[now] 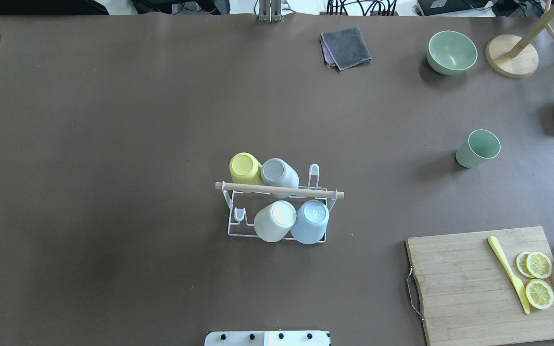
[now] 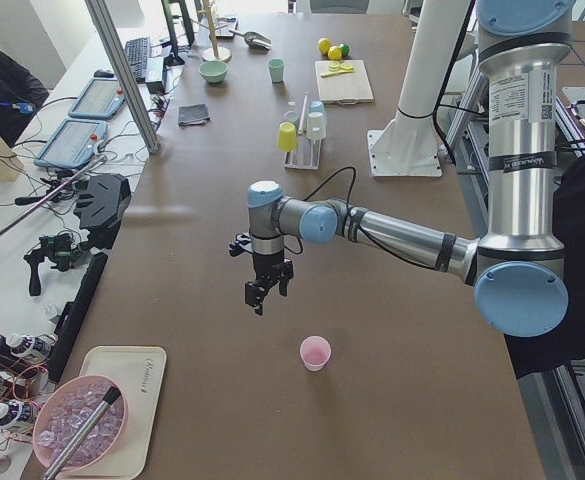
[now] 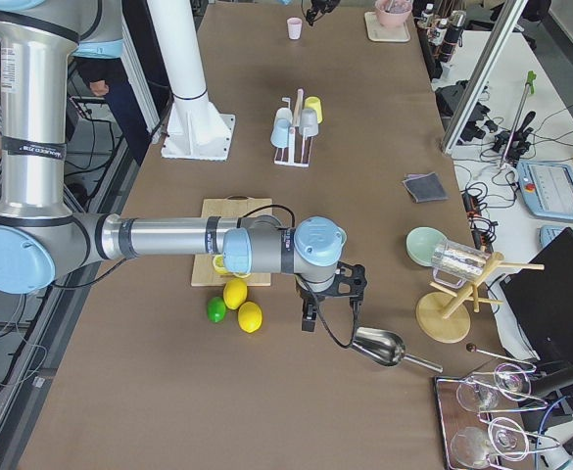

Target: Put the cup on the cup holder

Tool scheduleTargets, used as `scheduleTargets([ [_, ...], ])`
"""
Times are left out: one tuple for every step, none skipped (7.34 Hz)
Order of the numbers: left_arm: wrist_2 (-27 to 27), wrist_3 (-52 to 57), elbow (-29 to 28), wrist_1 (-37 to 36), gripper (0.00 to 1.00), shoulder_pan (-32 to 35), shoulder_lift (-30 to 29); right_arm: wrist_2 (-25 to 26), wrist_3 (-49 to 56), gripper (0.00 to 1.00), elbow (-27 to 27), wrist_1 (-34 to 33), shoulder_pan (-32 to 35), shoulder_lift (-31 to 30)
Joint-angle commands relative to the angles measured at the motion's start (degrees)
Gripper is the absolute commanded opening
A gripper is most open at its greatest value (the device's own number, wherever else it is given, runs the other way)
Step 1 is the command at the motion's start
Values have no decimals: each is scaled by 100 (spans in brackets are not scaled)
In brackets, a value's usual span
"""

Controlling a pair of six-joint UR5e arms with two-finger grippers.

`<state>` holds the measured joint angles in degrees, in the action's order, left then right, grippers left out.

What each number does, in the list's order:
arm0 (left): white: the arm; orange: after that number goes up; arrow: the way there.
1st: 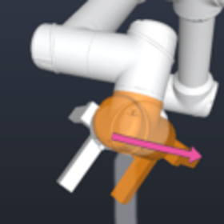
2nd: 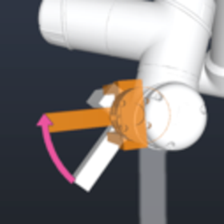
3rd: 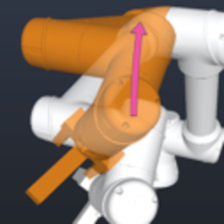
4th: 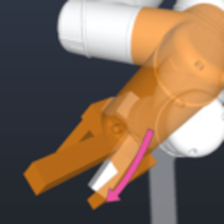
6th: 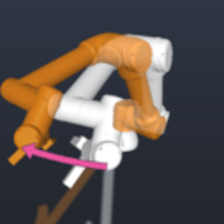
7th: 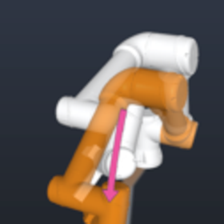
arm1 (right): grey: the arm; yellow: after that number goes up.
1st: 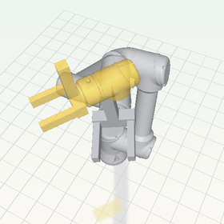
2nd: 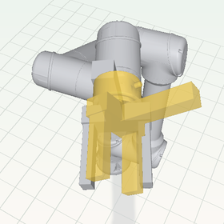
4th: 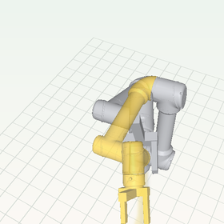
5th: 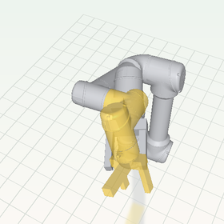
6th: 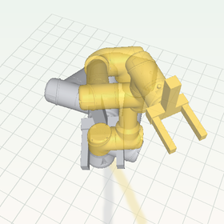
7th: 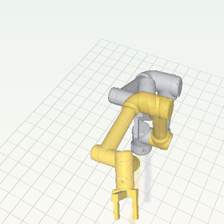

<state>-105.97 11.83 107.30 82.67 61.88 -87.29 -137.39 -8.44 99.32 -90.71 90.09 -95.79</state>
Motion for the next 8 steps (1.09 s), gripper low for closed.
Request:
scheduleTargets([
  [1143, 319, -15, -629, 99, -691, -175, 1, 0, 100, 9, 1, 0, 43],
  [1367, 319, -16, -917, 99, -999, -175, -7, 0, 100, 9, 1, 0, 52],
  [1386, 319, -7, -1363, 99, -1229, -218, -8, -9, 100, 61, 1, 0, 52],
  [1552, 319, 63, -1603, 99, -1448, -175, -8, -17, 100, 79, 9, 0, 78],
  [1762, 546, 46, -1858, 98, -1842, -166, -8, -18, 100, 79, 9, -17, 96],
  [1886, 1070, 20, -1956, 98, -2064, -166, -16, -9, 100, 114, 1, -18, 96],
  [1887, 1728, 11, -1948, 98, -2170, -79, -16, 0, 100, 132, 1, -18, 105],
  [1896, 1882, 2, -1939, 98, -2397, 96, -16, 17, 100, 140, 1, -18, 105],
])
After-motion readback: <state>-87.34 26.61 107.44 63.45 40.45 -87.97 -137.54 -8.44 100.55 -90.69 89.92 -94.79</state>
